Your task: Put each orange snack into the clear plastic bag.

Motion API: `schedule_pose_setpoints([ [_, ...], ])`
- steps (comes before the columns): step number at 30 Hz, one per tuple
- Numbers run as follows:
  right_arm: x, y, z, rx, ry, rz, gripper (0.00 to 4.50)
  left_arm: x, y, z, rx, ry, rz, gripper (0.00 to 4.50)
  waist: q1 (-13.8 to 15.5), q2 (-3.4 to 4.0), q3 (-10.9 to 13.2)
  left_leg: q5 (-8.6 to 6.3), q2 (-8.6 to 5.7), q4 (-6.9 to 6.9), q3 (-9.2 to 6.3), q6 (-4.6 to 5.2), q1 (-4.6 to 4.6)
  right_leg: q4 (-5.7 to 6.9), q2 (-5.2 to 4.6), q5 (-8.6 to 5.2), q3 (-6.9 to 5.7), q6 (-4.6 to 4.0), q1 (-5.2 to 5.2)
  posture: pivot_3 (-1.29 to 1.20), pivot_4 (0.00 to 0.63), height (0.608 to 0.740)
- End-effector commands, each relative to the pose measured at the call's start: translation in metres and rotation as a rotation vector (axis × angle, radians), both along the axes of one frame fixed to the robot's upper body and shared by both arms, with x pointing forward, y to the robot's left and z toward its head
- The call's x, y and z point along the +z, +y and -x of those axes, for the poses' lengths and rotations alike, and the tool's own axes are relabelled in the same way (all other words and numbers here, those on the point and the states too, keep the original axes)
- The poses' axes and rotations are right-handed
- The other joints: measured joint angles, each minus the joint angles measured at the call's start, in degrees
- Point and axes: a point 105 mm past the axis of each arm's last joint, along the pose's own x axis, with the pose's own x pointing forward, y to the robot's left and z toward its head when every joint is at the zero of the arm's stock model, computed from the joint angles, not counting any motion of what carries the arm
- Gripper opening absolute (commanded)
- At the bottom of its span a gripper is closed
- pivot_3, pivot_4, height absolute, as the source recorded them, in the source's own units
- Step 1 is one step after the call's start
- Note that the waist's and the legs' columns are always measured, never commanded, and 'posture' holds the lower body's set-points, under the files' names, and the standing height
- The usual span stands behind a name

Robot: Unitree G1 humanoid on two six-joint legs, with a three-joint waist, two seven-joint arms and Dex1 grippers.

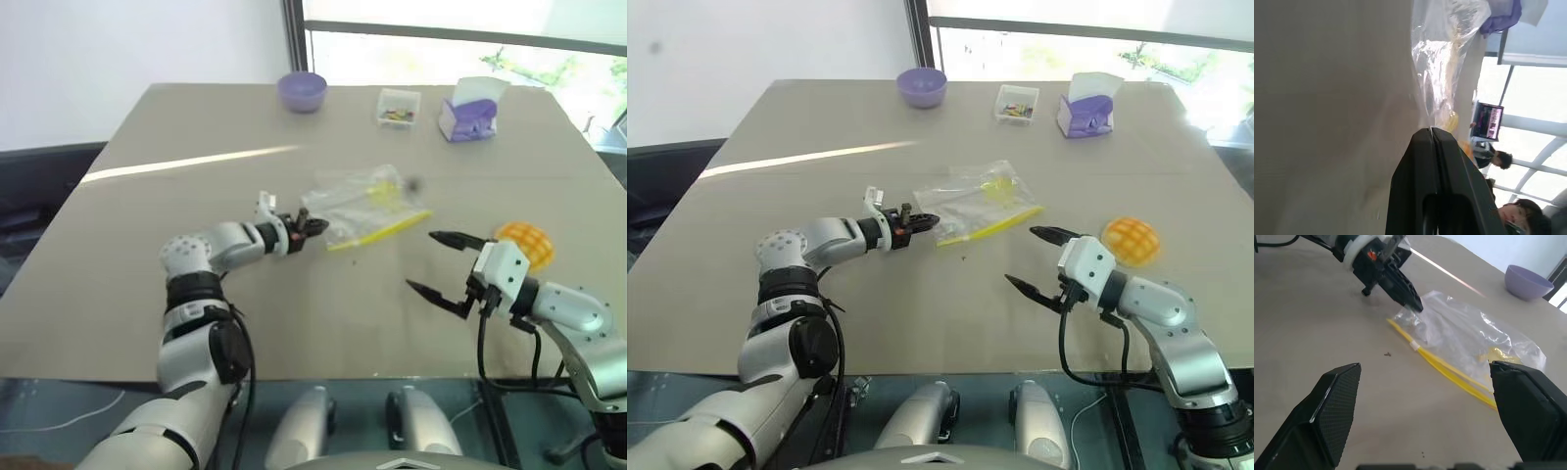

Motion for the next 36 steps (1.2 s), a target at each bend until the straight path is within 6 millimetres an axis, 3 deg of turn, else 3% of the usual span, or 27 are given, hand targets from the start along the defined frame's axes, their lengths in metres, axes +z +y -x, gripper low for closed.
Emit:
schedule_pose_setpoints([
  [1, 0.009, 0.000, -0.010, -0.045, -0.122, 0.061, 4.50, 0.039, 0.005, -0.001, 0.028, -0.115, 0.069, 0.05, -0.1, -0.06, 0.0, 0.00, 0.01, 0.00, 0.00, 0.00, -0.03, 0.00, -0.01, 0.00, 0.01, 0.00, -0.04, 0.00, 0.150, 0.740],
  [4, 0.000, 0.003, -0.026, -0.078, -0.163, 0.115, 4.50, 0.052, 0.005, -0.001, 0.047, -0.143, 0.087, 0.05, -0.3, -0.22, 0.1, -0.01, 0.06, -0.02, 0.06, -0.02, -0.05, 0.01, 0.02, 0.01, 0.06, -0.01, -0.11, 0.00, 0.150, 0.740],
  [8, -0.017, 0.004, -0.063, -0.174, -0.263, 0.229, 4.50, 0.062, -0.001, 0.000, 0.062, -0.153, 0.101, 0.05, -0.1, -0.24, 0.1, 0.00, 0.04, -0.03, 0.08, -0.02, -0.04, 0.01, 0.02, 0.02, 0.07, -0.02, -0.12, 0.00, 0.150, 0.740],
  [10, -0.022, 0.015, -0.080, -0.191, -0.315, 0.280, 4.50, 0.067, -0.002, 0.001, 0.074, -0.152, 0.110, 0.05, -0.2, -0.28, 0.2, 0.00, 0.01, -0.03, 0.11, -0.03, -0.04, 0.02, 0.01, 0.02, 0.11, -0.03, -0.13, 0.00, 0.150, 0.740],
  [16, -0.017, 0.045, -0.116, -0.247, -0.449, 0.340, 4.50, 0.082, -0.008, 0.007, 0.100, -0.156, 0.136, 0.05, -0.2, -0.28, 0.2, 0.02, 0.05, -0.06, 0.17, -0.07, -0.10, 0.05, 0.06, 0.03, 0.22, -0.05, -0.30, 0.00, 0.150, 0.740],
  [19, -0.013, 0.047, -0.130, -0.296, -0.492, 0.357, 4.50, 0.085, -0.010, 0.011, 0.109, -0.151, 0.143, 0.05, -0.2, -0.28, 0.2, 0.02, 0.04, -0.07, 0.20, -0.06, -0.16, 0.04, 0.05, 0.03, 0.25, -0.05, -0.35, 0.00, 0.150, 0.740],
  [22, -0.014, 0.043, -0.137, -0.311, -0.489, 0.363, 3.68, 0.084, -0.009, 0.013, 0.126, -0.147, 0.136, 0.00, 0.0, -0.28, 0.2, 0.02, 0.00, -0.08, 0.18, -0.06, -0.17, 0.00, 0.05, 0.03, 0.23, -0.06, -0.34, 0.00, 0.150, 0.740],
  [23, -0.016, 0.042, -0.138, -0.304, -0.477, 0.359, 3.04, 0.083, -0.009, 0.013, 0.132, -0.146, 0.134, 0.00, 0.0, -0.28, 0.2, 0.02, -0.01, -0.09, 0.17, -0.06, -0.18, -0.02, 0.06, 0.03, 0.22, -0.06, -0.34, 0.00, 0.150, 0.740],
  [27, -0.018, 0.035, -0.138, -0.307, -0.471, 0.375, 1.55, 0.083, -0.006, 0.014, 0.149, -0.146, 0.131, 0.00, -0.1, -0.28, 0.2, 0.03, -0.03, -0.10, 0.17, -0.05, -0.17, -0.02, 0.08, 0.03, 0.23, -0.06, -0.33, 0.00, 0.150, 0.740],
  [29, -0.019, 0.034, -0.137, -0.304, -0.472, 0.375, 1.35, 0.082, -0.006, 0.014, 0.153, -0.146, 0.130, 0.00, -0.2, -0.28, 0.2, 0.03, -0.02, -0.10, 0.17, -0.05, -0.17, -0.02, 0.11, 0.03, 0.23, -0.06, -0.33, 0.00, 0.150, 0.740],
  [31, -0.019, 0.034, -0.137, -0.301, -0.471, 0.378, 0.27, 0.082, -0.005, 0.014, 0.157, -0.146, 0.127, 0.00, -0.3, -0.28, 0.2, 0.03, -0.01, -0.10, 0.18, -0.05, -0.16, -0.02, 0.13, 0.03, 0.24, -0.06, -0.33, 0.00, 0.150, 0.740],
  [32, -0.020, 0.034, -0.137, -0.300, -0.470, 0.380, 0.06, 0.082, -0.004, 0.014, 0.158, -0.145, 0.125, 0.00, -0.4, -0.28, 0.2, 0.03, -0.01, -0.10, 0.18, -0.05, -0.16, -0.02, 0.13, 0.03, 0.24, -0.06, -0.33, 0.00, 0.150, 0.740],
  [36, -0.016, 0.035, -0.137, -0.301, -0.475, 0.374, 0.06, 0.081, 0.000, 0.013, 0.161, -0.150, 0.109, 0.00, -0.5, -0.28, 0.2, 0.03, -0.01, -0.10, 0.18, -0.05, -0.16, -0.02, 0.14, 0.03, 0.24, -0.06, -0.33, 0.00, 0.150, 0.740],
])
